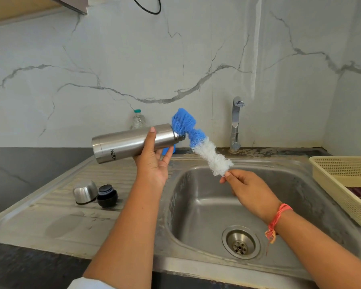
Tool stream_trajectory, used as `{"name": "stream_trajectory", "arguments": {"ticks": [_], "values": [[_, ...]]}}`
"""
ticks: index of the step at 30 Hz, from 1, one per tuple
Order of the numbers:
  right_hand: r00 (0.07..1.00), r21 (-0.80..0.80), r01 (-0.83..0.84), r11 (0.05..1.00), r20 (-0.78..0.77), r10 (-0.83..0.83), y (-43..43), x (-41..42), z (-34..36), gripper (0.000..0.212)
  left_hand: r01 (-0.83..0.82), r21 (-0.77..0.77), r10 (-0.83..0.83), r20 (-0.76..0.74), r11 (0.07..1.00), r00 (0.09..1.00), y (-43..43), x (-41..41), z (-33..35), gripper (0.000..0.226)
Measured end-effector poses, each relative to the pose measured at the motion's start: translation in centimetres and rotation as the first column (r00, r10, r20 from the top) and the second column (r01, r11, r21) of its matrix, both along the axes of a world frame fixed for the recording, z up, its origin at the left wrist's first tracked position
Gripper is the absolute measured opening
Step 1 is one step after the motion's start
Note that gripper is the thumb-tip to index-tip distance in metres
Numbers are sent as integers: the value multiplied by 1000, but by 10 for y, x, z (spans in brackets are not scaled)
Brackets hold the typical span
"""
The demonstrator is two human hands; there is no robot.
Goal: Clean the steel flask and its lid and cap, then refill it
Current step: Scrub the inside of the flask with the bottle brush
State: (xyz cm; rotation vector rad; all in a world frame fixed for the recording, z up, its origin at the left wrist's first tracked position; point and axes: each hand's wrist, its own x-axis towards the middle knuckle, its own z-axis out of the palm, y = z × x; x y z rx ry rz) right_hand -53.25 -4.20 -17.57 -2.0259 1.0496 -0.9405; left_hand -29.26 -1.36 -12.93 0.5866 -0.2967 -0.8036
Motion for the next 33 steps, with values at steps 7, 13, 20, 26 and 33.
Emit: {"name": "stream_trajectory", "arguments": {"ticks": [7, 13, 20, 26, 33], "values": [[985, 41, -59, 997, -158, 65, -2, -14, 2, 33, -104, -17, 102, -81, 994, 991, -1, 12, -3, 61], [996, 19, 20, 1000, -82, -18, -2, 3, 5, 31, -51, 28, 52, -30, 998, 998, -5, -7, -5, 47], [993, 24, 14, 1000, -118, -11, -2, -3, 4, 29, -48, 18, 49, -19, 999, 999, -1, -9, -3, 48], [991, 25, 13, 1000, -137, -10, 0, -11, 3, 29, -67, 2, 67, -42, 998, 997, -1, -1, -1, 59], [994, 15, 27, 1000, -104, -25, 0, 1, 6, 29, -72, 11, 73, -71, 997, 995, -2, -11, 2, 60]]}}
